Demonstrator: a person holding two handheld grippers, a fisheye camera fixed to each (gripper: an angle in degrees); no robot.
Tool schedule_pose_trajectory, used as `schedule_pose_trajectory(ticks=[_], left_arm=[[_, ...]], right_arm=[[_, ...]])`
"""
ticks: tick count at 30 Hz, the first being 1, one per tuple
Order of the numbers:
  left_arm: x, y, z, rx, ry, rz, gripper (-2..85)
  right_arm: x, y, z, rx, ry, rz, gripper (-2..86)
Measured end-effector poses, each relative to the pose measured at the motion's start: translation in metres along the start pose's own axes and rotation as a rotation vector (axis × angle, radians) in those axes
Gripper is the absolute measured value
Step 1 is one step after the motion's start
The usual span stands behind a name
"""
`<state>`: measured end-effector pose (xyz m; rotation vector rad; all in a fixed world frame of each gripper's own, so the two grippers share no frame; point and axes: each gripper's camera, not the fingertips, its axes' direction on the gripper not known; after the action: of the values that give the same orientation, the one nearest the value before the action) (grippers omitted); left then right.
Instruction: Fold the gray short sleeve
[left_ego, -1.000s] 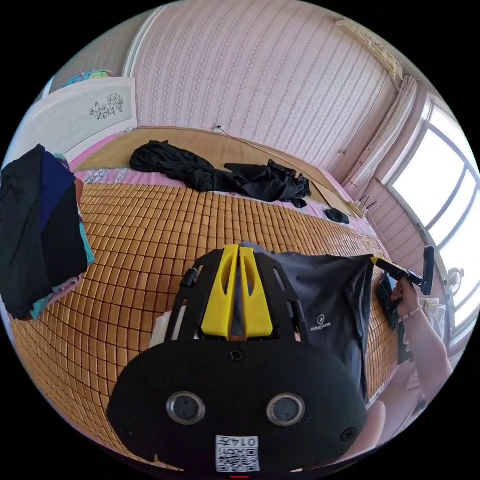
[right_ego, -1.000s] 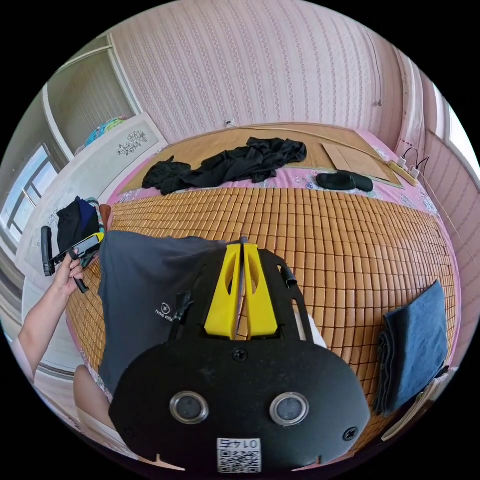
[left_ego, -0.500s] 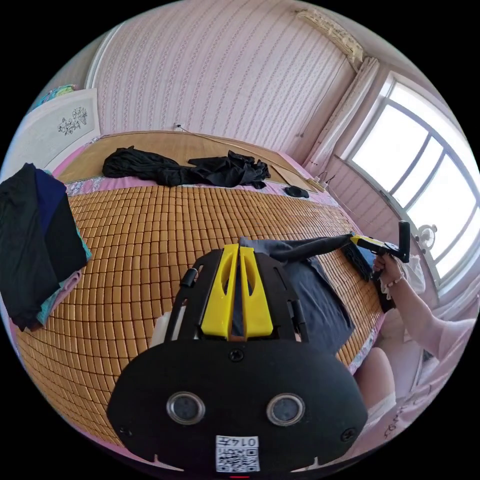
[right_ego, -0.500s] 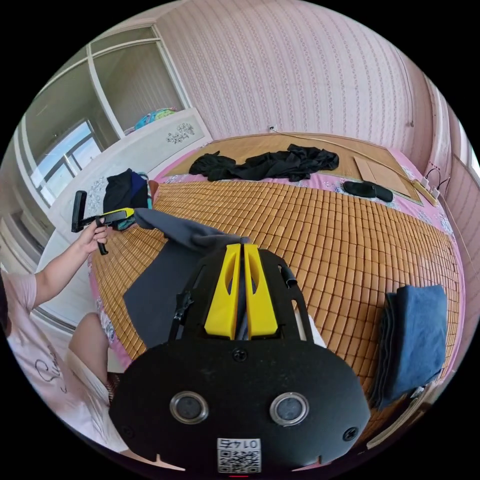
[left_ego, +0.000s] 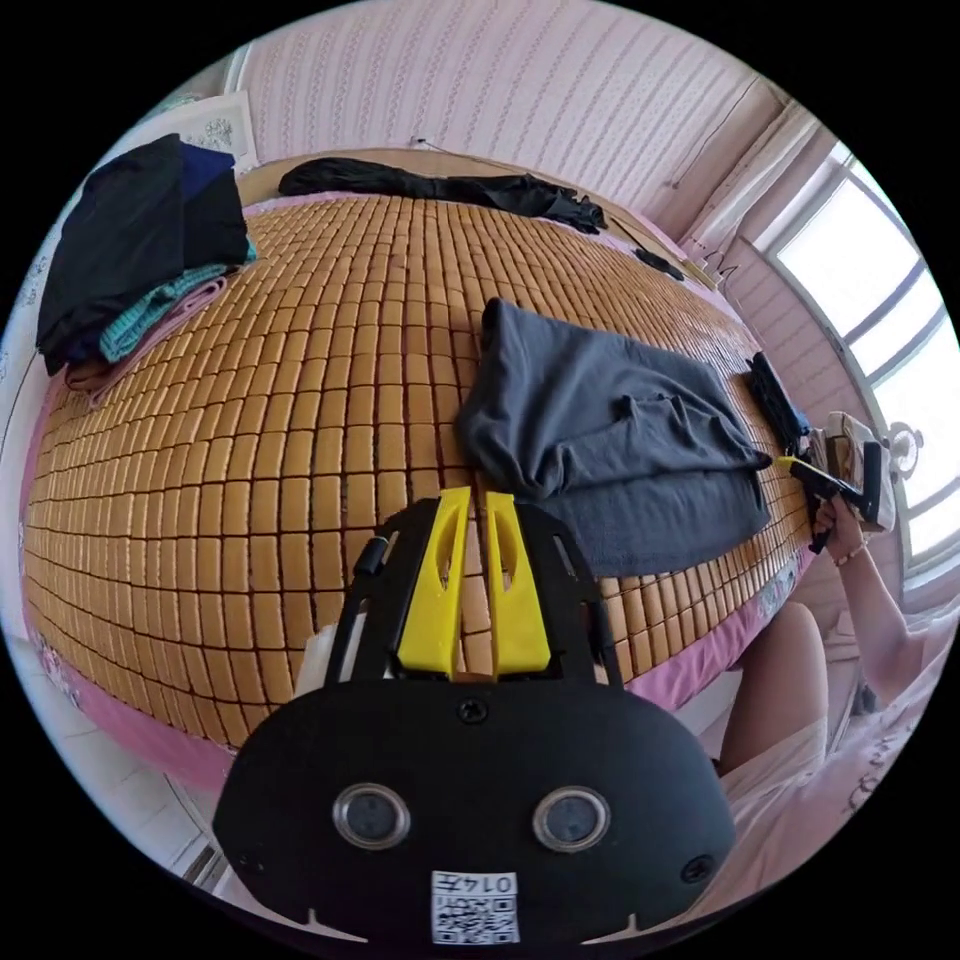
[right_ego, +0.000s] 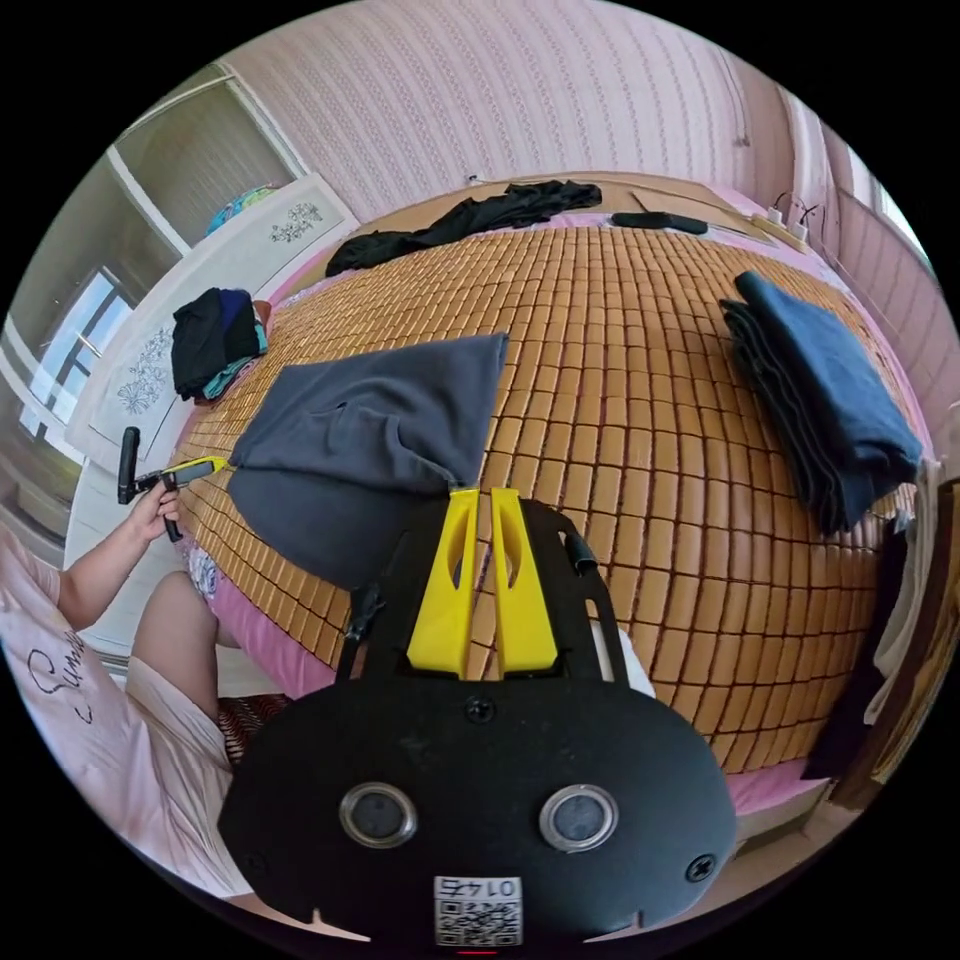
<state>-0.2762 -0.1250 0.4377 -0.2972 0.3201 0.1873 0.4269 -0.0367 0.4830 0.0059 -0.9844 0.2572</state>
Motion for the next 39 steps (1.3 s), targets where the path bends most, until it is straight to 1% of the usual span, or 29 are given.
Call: schedule_pose_trajectory(ticks=[2,4,6,8,10,12,13,14,17,20,22,24,25,27,28,30,32,33,35,37,39], left_arm=[[0.014,-0.009,-0.015,0.050,-0.010,0.084,2.5],[0.038,-0.022,-0.012,0.047,0.036,0.158,2.3],[0.075,-0.043,0.017,-0.001,0.154,0.214,3.8],[0.100,-0.056,0.047,-0.039,0.183,0.240,5.5],[0.118,-0.067,0.075,-0.084,0.193,0.232,7.8],[0.133,-0.074,0.111,-0.192,0.180,0.240,8.1],[0.135,-0.074,0.115,-0.197,0.172,0.245,7.7],[0.137,-0.071,0.114,-0.168,0.155,0.284,6.5],[0.127,-0.064,0.102,-0.173,0.222,0.310,3.6],[0.119,-0.040,0.067,-0.052,0.320,0.336,3.4],[0.120,-0.021,0.051,-0.007,0.331,0.377,3.4],[0.126,0.002,0.044,0.018,0.303,0.424,3.4],[0.128,0.007,0.046,0.013,0.286,0.434,3.4],[0.134,0.018,0.056,-0.022,0.231,0.444,3.4],[0.136,0.019,0.058,-0.033,0.223,0.452,3.4],[0.141,0.023,0.062,-0.033,0.179,0.462,3.4],[0.141,0.025,0.062,-0.031,0.183,0.448,3.2],[0.140,0.027,0.062,-0.030,0.193,0.433,3.1],[0.138,0.031,0.058,-0.027,0.203,0.418,2.9],[0.135,0.039,0.051,-0.011,0.218,0.409,2.4],[0.132,0.055,0.043,0.019,0.254,0.396,0.8]], right_arm=[[-0.020,-0.012,0.001,0.018,-0.016,-0.087,4.0],[-0.053,-0.035,0.025,-0.011,-0.074,-0.187,6.7],[-0.076,-0.051,0.053,-0.046,-0.106,-0.234,8.0],[-0.090,-0.062,0.082,-0.080,-0.091,-0.239,8.8],[-0.092,-0.068,0.116,-0.130,-0.032,-0.204,8.7],[-0.088,-0.066,0.132,-0.174,-0.027,-0.179,5.9],[-0.084,-0.063,0.130,-0.152,-0.048,-0.180,3.7],[-0.083,-0.060,0.126,-0.139,-0.069,-0.195,2.6],[-0.071,-0.043,0.100,-0.044,-0.173,-0.237,0.6],[-0.064,-0.014,0.074,0.009,-0.276,-0.302,0.2],[-0.064,0.009,0.064,-0.002,-0.319,-0.337,0.4],[-0.064,0.019,0.066,0.000,-0.252,-0.316,1.0],[-0.064,0.021,0.071,0.011,-0.199,-0.306,1.9],[-0.066,0.013,0.085,0.007,-0.153,-0.280,4.7],[-0.069,0.003,0.099,-0.031,-0.155,-0.274,7.6],[-0.071,-0.010,0.123,-0.090,-0.134,-0.252,8.4],[-0.071,-0.016,0.149,-0.155,-0.129,-0.253,7.7],[-0.071,-0.017,0.162,-0.218,-0.130,-0.244,5.3],[-0.068,-0.009,0.149,-0.155,-0.158,-0.264,3.3],[-0.062,0.018,0.119,-0.038,-0.257,-0.320,2.3],[-0.056,0.047,0.101,0.006,-0.322,-0.365,2.0]])
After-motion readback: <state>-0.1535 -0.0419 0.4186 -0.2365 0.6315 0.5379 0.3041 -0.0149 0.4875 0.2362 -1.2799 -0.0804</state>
